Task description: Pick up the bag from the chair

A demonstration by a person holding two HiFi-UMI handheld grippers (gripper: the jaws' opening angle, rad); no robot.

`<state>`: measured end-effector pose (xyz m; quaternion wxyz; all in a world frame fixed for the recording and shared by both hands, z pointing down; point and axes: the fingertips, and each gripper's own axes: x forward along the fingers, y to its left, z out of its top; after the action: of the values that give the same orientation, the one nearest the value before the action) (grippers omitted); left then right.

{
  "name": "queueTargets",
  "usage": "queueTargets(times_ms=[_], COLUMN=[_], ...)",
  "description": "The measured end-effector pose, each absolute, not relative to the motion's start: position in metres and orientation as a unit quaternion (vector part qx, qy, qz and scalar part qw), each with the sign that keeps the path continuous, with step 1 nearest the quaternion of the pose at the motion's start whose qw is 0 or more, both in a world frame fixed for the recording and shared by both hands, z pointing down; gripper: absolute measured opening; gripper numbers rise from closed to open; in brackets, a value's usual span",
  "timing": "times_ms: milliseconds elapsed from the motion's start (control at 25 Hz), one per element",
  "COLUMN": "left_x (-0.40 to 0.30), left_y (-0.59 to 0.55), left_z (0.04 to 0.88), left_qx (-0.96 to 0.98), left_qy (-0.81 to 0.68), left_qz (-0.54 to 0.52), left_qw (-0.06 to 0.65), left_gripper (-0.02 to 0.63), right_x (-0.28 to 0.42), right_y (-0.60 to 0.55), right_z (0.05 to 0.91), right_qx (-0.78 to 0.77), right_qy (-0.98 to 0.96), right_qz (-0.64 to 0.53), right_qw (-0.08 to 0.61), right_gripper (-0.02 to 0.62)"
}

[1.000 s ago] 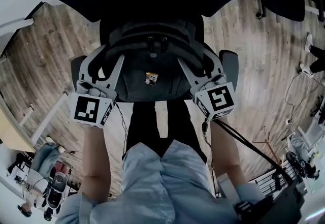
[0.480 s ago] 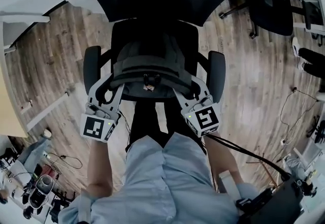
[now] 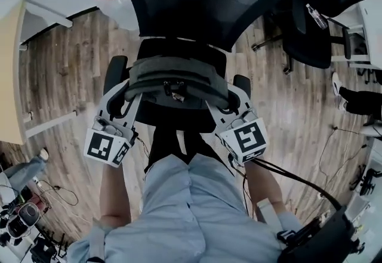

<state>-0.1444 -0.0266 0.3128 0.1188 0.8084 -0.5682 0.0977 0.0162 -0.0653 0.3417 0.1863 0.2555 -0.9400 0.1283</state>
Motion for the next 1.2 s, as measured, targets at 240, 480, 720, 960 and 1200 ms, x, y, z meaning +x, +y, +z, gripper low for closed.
queueTargets(times_ms=[240, 480, 720, 960, 1200], left_x=[-0.143, -0.144, -0.136, -0.125, -0.123], left_y=[-0.048, -0.063, -0.069, -0.072, -0.068], left_z=[0.219, 0.162, 0.143, 0.144, 0.151], left_qx=[0.810, 0.805, 0.810, 0.814, 0.813], left_qy=[-0.576, -0.585, -0.580, -0.573, -0.573], left_qz=[0.092, 0.086, 0.084, 0.092, 0.095], left_qw=[0.061, 0.044, 0.024, 0.032, 0.045], left_gripper=[0.110, 0.110, 0.110, 0.110, 0.110], right_x=[0.017, 0.016, 0.023, 0.035, 0.038], right_y=[-0.089, -0.108, -0.112, -0.111, -0.106], right_z=[0.253, 0.195, 0.176, 0.178, 0.185], right_qx=[0.270, 0.286, 0.301, 0.313, 0.315], right_qy=[-0.945, -0.945, -0.945, -0.940, -0.938], right_qz=[0.099, 0.071, 0.045, 0.055, 0.062], right_qw=[0.158, 0.142, 0.121, 0.122, 0.129], right_gripper=[0.083, 0.086, 0.084, 0.084, 0.084])
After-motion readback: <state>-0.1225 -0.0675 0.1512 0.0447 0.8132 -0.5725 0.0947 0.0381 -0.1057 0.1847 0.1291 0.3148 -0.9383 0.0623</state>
